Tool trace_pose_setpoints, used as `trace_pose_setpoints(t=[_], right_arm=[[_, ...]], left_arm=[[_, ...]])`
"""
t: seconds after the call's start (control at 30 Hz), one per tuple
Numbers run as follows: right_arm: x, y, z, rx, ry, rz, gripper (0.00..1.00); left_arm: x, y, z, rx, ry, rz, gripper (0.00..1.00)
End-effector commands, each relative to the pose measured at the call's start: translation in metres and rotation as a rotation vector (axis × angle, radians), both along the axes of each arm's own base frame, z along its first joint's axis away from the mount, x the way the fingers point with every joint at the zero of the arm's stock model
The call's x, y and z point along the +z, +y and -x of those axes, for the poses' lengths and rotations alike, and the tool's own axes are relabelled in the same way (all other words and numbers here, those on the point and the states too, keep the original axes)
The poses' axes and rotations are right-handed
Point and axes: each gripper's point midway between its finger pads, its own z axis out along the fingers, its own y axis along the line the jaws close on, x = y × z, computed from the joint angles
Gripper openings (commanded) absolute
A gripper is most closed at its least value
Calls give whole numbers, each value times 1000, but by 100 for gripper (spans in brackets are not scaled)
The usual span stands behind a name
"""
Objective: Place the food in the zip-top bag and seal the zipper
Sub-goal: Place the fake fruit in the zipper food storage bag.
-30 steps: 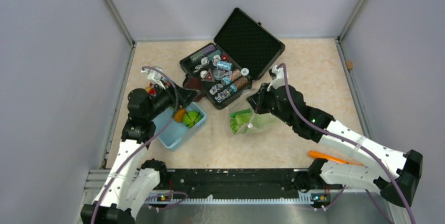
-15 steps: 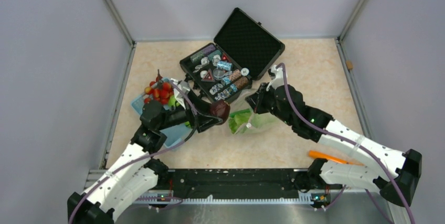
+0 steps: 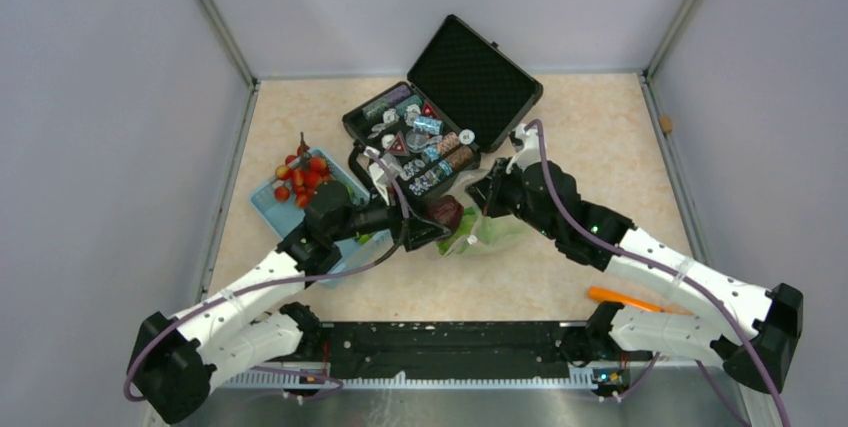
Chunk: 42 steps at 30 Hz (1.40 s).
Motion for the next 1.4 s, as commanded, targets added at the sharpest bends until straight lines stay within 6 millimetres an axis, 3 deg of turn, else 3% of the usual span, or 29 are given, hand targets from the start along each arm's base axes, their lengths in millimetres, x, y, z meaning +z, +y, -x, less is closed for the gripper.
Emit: trace_pose_setpoints(t=[0.0, 0.13, 0.23, 0.37, 0.57, 0.67, 0.77, 0.93, 1.37], right_arm=[[24, 9, -3, 10, -41, -90, 1], [25, 11, -3, 17, -38, -90, 1], [27, 13, -2, 27, -41, -99, 1], [29, 16, -1, 41, -42, -112, 1], [40, 23, 2, 72, -48, -157, 0], [46, 25, 3, 85, -55, -174, 0], [45, 26, 4, 86, -52, -174, 0], [41, 21, 3, 65, -43, -169, 0], [40, -16, -4, -106, -65, -193, 1]], left_arm=[[38, -17, -6, 11, -98, 64, 38], [31, -30, -12, 47, -77, 9, 38], [16, -23, -37, 200, -27, -98, 38], [11, -14, -55, 322, -19, -128, 36], [7, -25, -59, 312, -3, -152, 40], [15, -34, -58, 298, -5, -120, 41], [27, -40, -57, 278, -17, -88, 50], [26, -46, -50, 224, -1, -108, 69], [34, -43, -34, 151, -74, -104, 94]])
